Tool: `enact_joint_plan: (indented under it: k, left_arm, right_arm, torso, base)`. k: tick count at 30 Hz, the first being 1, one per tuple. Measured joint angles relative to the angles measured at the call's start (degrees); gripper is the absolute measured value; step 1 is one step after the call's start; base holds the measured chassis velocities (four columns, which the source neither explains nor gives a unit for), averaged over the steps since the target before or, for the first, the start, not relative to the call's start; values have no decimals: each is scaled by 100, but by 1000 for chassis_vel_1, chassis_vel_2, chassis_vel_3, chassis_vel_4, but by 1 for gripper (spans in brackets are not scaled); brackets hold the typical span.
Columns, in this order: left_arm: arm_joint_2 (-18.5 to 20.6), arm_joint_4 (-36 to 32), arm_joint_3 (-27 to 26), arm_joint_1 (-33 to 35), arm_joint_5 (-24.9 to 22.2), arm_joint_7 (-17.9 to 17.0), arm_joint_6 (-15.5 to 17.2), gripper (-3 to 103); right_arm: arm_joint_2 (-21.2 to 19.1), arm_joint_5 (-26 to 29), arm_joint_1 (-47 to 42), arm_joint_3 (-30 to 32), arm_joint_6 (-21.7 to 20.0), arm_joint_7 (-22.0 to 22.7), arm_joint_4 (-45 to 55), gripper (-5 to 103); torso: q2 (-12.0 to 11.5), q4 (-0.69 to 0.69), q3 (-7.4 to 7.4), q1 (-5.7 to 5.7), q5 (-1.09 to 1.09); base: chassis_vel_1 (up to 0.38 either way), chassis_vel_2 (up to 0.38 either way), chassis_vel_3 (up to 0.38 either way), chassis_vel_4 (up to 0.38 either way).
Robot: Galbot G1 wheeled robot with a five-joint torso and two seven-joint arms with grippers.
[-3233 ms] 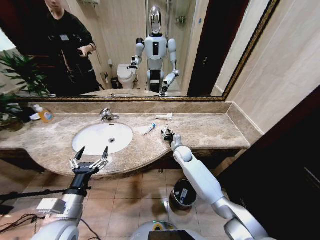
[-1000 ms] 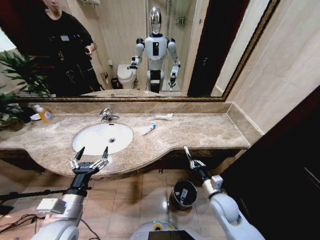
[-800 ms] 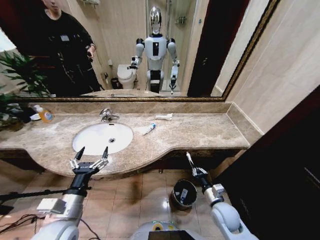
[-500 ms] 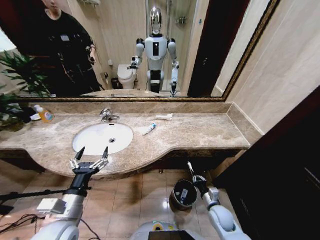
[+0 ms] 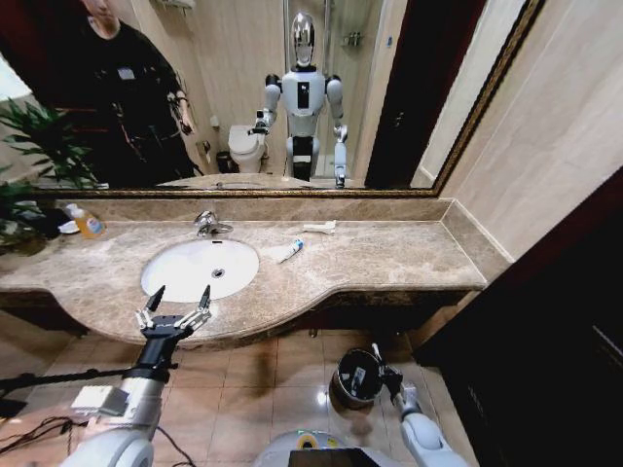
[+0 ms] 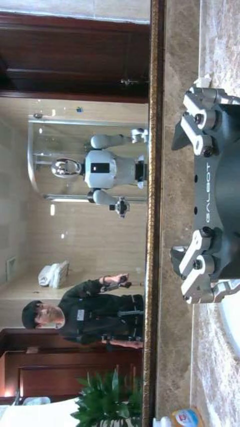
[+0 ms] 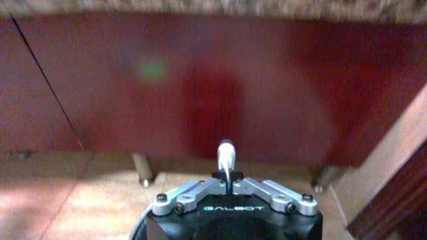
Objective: Pick up the trash from the sink and place it in the trash bin.
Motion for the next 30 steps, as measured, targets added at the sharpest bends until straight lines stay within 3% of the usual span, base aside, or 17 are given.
enact_joint_plan:
  k: [7,10,12,20,21,23,25,29,30]
  left_arm:
    - [0,0,0,0,0,0,0,100]
    - [0,0,0,0,0,0,0,100]
    - [0,0,0,0,0,0,0,100]
    - [0,0,0,0,0,0,0,100]
    - [0,0,0,0,0,0,0,100]
    - [0,0,0,0,0,0,0,100]
    - [0,0,0,0,0,0,0,100]
    - [0,0,0,0,0,0,0,100]
    - [0,0,0,0,0,0,0,100]
  right_arm:
    - [185,-145,262,-15,287,-2,-722,-1]
    - [243,-212,295,-45,365,-8,-850,15]
    - [256,-234,296,-45,379,-8,-863,15]
    - [286,-336,302,-44,415,2,-834,52]
    - [286,-336,302,-44,415,2,-834,52]
    - [281,-336,301,-44,403,4,-802,63]
    - [281,-337,300,-45,399,5,-792,63]
    - [282,-335,281,-44,390,9,-775,85]
    - [281,-335,274,-44,390,9,-775,85]
  torso:
    - [0,0,0,0,0]
    - [0,0,0,0,-1]
    - [0,0,0,0,-1]
    - [0,0,0,0,-1]
    - [0,0,0,0,-1]
    - [0,0,0,0,-1]
    - [0,0,0,0,-1]
    - [0,0,0,0,-1]
    - [0,0,0,0,-1]
  base:
    - [0,0,0,0]
    - [0,0,0,0]
    - [0,0,0,0]
    - [0,0,0,0]
    - [0,0,0,0]
    - [0,0,0,0]
    - [0,0,0,0]
    - [0,0,0,0]
    - [0,0,0,0]
